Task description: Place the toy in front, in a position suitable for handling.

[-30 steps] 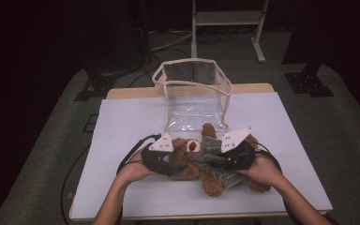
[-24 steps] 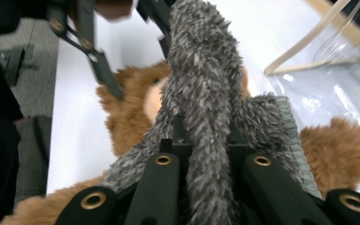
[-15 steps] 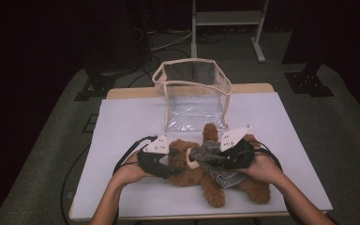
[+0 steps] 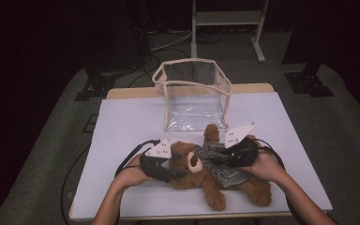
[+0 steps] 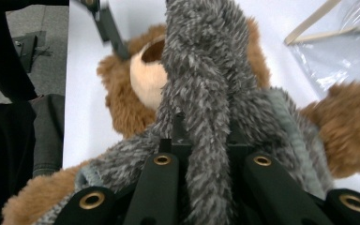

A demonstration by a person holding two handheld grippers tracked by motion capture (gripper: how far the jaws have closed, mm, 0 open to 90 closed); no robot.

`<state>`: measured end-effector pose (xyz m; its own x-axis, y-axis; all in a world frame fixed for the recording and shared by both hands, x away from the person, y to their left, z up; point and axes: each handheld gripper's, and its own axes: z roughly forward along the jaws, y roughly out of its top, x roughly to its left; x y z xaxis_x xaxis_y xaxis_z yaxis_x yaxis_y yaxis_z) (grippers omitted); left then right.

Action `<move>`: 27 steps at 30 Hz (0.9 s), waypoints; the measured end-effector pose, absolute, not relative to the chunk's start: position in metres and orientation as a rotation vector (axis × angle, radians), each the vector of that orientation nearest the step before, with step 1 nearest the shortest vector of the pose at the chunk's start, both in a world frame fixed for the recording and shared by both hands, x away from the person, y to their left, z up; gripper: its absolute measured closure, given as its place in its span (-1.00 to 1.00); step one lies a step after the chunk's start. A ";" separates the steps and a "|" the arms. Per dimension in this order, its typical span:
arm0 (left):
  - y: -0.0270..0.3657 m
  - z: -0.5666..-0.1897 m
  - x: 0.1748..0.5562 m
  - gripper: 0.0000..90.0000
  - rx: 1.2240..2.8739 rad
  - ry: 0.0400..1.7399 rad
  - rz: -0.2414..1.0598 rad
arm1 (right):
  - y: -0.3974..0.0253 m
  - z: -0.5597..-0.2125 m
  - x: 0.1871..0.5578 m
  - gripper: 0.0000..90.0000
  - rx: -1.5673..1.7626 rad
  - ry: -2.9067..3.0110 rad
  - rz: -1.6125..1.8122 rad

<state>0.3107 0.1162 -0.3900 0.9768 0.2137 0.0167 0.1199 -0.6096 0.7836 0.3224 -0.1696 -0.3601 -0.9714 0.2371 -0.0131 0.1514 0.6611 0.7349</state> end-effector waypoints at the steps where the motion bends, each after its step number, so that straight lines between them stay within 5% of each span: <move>1: 0.116 -0.391 0.310 -0.07 2.228 0.234 0.130 | -0.168 -0.357 0.323 0.78 0.311 2.751 1.208; 27: 0.119 -0.388 0.300 -0.07 2.244 0.168 0.135 | -0.145 -0.357 0.338 0.78 0.310 2.784 1.227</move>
<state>0.3003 0.1192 -0.3882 0.9851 0.1674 0.0397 0.0744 -0.6225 0.7791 0.3379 -0.1446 -0.3573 -0.9760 0.2177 0.0049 0.1504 0.6580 0.7379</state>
